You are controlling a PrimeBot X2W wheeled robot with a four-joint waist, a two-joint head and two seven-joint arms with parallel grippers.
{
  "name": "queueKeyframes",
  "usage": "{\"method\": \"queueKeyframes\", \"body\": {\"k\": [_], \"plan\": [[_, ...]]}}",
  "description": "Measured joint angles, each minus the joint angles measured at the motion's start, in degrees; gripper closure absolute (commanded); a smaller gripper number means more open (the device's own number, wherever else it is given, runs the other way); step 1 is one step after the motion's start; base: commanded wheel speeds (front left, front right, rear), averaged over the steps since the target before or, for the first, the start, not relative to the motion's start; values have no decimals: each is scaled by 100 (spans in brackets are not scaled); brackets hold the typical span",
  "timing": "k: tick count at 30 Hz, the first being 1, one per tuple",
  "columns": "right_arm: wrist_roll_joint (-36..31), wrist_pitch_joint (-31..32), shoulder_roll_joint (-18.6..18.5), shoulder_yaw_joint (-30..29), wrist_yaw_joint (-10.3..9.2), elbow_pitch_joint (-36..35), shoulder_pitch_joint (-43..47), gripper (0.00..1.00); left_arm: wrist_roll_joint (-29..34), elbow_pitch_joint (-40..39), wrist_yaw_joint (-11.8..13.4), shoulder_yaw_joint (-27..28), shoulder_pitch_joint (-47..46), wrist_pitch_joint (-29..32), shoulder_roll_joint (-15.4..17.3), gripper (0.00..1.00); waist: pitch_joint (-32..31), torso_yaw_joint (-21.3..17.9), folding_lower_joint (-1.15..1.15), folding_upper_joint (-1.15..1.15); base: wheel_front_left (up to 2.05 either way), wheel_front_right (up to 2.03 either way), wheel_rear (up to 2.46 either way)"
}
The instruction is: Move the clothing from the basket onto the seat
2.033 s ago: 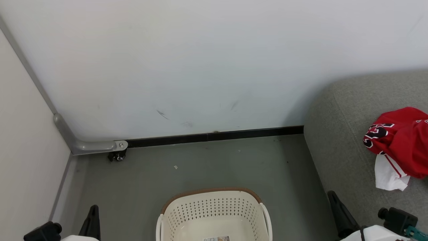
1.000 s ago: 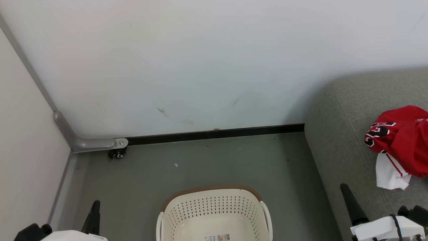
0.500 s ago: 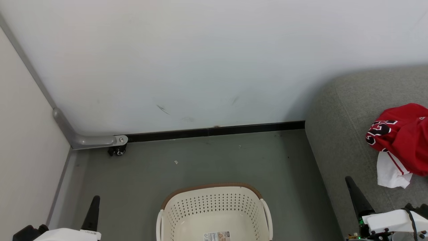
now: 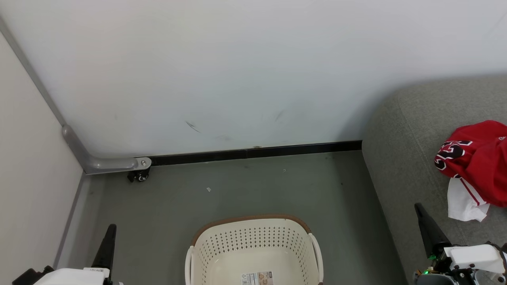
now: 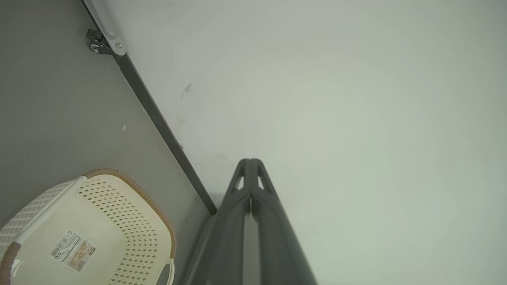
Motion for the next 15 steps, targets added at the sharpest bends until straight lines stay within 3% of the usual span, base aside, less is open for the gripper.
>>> {"method": "queueKeyframes", "body": {"k": [10,15], "plan": [[765,112,-32,-68,0,49,-114,100,-486,75,-205,182,-97,174,-124,100,28,4,0,0,0,0,0],[782,112,-33,-76,0,67,-114,100,-490,87,-226,190,-115,174,-127,100,28,4,-1,0,0,0,0]]}}
